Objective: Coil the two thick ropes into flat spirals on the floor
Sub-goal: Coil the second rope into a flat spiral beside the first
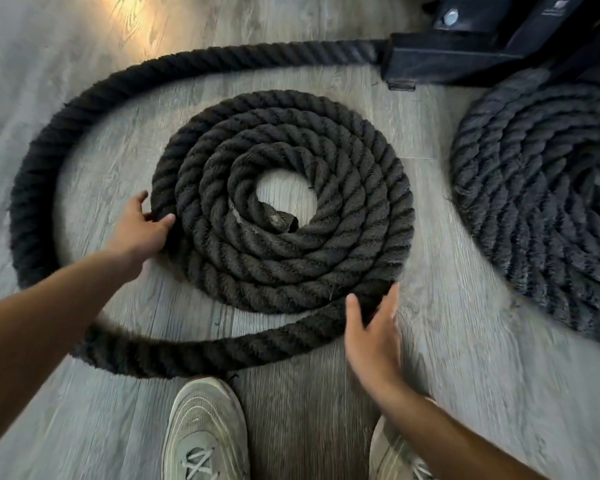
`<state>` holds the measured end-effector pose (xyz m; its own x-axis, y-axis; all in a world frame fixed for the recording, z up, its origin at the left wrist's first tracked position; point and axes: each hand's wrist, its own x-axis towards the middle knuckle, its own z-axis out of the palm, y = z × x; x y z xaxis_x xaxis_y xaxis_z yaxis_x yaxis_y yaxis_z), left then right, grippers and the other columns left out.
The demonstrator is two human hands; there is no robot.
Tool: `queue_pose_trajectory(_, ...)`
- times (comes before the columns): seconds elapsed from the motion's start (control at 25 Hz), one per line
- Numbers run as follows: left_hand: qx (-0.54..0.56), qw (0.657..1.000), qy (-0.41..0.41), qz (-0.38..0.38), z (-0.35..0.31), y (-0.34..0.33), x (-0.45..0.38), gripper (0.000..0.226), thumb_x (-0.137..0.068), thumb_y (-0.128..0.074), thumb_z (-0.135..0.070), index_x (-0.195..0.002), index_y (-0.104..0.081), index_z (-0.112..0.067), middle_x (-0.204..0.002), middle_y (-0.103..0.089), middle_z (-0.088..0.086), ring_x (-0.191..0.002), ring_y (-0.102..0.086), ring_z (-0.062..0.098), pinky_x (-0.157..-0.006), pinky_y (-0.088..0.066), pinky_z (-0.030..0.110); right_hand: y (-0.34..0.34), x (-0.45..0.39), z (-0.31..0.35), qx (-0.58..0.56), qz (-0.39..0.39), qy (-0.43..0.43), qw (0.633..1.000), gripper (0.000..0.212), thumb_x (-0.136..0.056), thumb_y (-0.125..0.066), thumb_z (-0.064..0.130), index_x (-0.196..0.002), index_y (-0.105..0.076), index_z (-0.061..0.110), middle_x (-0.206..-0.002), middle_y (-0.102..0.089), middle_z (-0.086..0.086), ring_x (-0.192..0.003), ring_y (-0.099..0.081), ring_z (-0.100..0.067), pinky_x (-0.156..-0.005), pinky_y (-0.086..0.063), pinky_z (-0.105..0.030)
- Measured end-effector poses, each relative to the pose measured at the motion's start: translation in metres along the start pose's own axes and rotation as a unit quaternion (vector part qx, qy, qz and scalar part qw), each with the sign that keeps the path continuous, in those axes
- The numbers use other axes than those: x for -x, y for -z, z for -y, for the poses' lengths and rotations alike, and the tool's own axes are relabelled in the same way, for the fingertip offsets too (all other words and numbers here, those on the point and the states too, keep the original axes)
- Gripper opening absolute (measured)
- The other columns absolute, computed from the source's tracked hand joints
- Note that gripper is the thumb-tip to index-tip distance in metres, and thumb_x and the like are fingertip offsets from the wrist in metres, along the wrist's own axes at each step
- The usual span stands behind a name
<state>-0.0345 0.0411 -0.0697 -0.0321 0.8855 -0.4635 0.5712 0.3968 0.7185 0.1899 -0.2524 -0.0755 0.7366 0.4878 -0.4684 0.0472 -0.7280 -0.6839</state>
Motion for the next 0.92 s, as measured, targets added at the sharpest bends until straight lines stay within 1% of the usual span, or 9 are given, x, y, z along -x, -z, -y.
queue_pose_trajectory(0.08,-0.072,0.997,-0.036,-0.008,-0.004,-0.007,-0.006,0.072,-0.096,-0.062,-0.018,-0.157,-0.026,-0.033,-0.141,-0.057,0.011,-0.119,-0.060,0.029,-0.102,-0.050,0.046,-0.009,0.002,-0.002,0.005,0.026,-0.019,0.999,0.086,-0.102,-0.044,0.049,-0.160,0.016,0.028,-0.156,-0.042,-0.011,-0.091,-0.065,-0.012,-0.069,-0.043,-0.011)
queue_pose_trajectory(0.16,-0.102,0.993,-0.053,-0.017,-0.006,-0.013,0.001,0.078,-0.093,-0.059,-0.014,-0.158,-0.022,-0.033,-0.140,-0.056,0.007,-0.119,-0.057,0.028,-0.098,-0.047,0.039,-0.008,-0.013,0.005,-0.005,0.031,-0.051,0.998,0.084,-0.104,-0.043,0.044,-0.158,0.019,0.028,-0.161,-0.034,-0.013,-0.118,-0.061,-0.029,-0.081,-0.041,-0.023)
queue_pose_trajectory(0.24,-0.045,0.999,-0.026,-0.009,-0.006,-0.016,0.016,0.089,-0.090,-0.062,-0.012,-0.160,-0.011,-0.034,-0.131,-0.053,0.000,-0.111,-0.055,0.023,-0.089,-0.049,0.037,0.001,-0.037,0.012,-0.036,0.017,-0.053,0.998,0.080,-0.105,-0.044,0.040,-0.159,0.016,0.033,-0.165,-0.024,-0.007,-0.124,-0.055,-0.024,-0.084,-0.042,-0.021)
queue_pose_trajectory(0.28,-0.010,1.000,-0.008,-0.006,-0.004,-0.020,0.027,0.095,-0.091,-0.064,-0.012,-0.160,-0.003,-0.033,-0.130,-0.051,-0.001,-0.112,-0.056,0.022,-0.090,-0.051,0.039,0.009,-0.052,0.015,-0.046,0.004,-0.041,0.998,0.077,-0.105,-0.045,0.038,-0.160,0.009,0.035,-0.165,-0.024,-0.005,-0.123,-0.054,-0.021,-0.087,-0.042,-0.019)
queue_pose_trajectory(0.36,0.081,0.996,0.043,-0.006,0.004,-0.036,0.055,0.100,-0.094,-0.066,-0.014,-0.159,0.008,-0.032,-0.142,-0.050,0.000,-0.120,-0.058,0.026,-0.090,-0.056,0.047,0.026,-0.091,0.025,-0.042,-0.033,-0.021,0.998,0.069,-0.104,-0.047,0.039,-0.161,-0.010,0.033,-0.161,-0.033,-0.008,-0.132,-0.050,-0.030,-0.104,-0.039,-0.032)
queue_pose_trajectory(0.44,0.165,0.980,0.106,0.018,0.013,-0.060,0.087,0.097,-0.092,-0.071,-0.016,-0.157,-0.002,-0.033,-0.152,-0.046,0.002,-0.123,-0.059,0.031,-0.079,-0.060,0.050,0.047,-0.135,0.038,-0.043,-0.079,-0.030,0.996,0.060,-0.101,-0.051,0.043,-0.156,-0.032,0.028,-0.152,-0.046,-0.009,-0.133,-0.049,-0.033,-0.108,-0.038,-0.040)
queue_pose_trajectory(0.56,0.194,0.966,0.158,0.064,0.019,-0.082,0.112,0.090,-0.080,-0.084,-0.021,-0.143,-0.022,-0.036,-0.134,-0.054,-0.002,-0.108,-0.063,0.024,-0.071,-0.061,0.044,0.067,-0.175,0.052,-0.031,-0.124,-0.044,0.991,0.054,-0.098,-0.056,0.048,-0.146,-0.050,0.025,-0.144,-0.055,-0.006,-0.128,-0.054,-0.029,-0.103,-0.042,-0.036)
queue_pose_trajectory(0.72,0.169,0.978,0.113,-0.042,-0.001,-0.054,0.068,0.098,-0.087,-0.077,-0.031,-0.158,-0.008,-0.031,-0.144,-0.048,0.008,-0.116,-0.059,0.030,-0.095,-0.054,0.052,0.050,-0.127,0.030,0.005,-0.105,-0.014,0.994,0.067,-0.099,-0.048,0.054,-0.157,-0.029,0.027,-0.158,-0.034,-0.009,-0.124,-0.052,-0.028,-0.086,-0.046,-0.033)
queue_pose_trajectory(0.92,0.059,0.997,0.049,0.005,-0.029,-0.019,0.014,0.072,-0.095,-0.068,-0.019,-0.155,-0.030,-0.033,-0.137,-0.060,0.008,-0.092,-0.065,0.018,-0.071,-0.056,0.036,-0.003,-0.003,0.000,0.011,-0.047,-0.001,0.999,0.085,-0.101,-0.044,0.053,-0.161,0.007,0.022,-0.165,-0.016,-0.018,-0.142,-0.037,-0.040,-0.097,-0.043,-0.042)
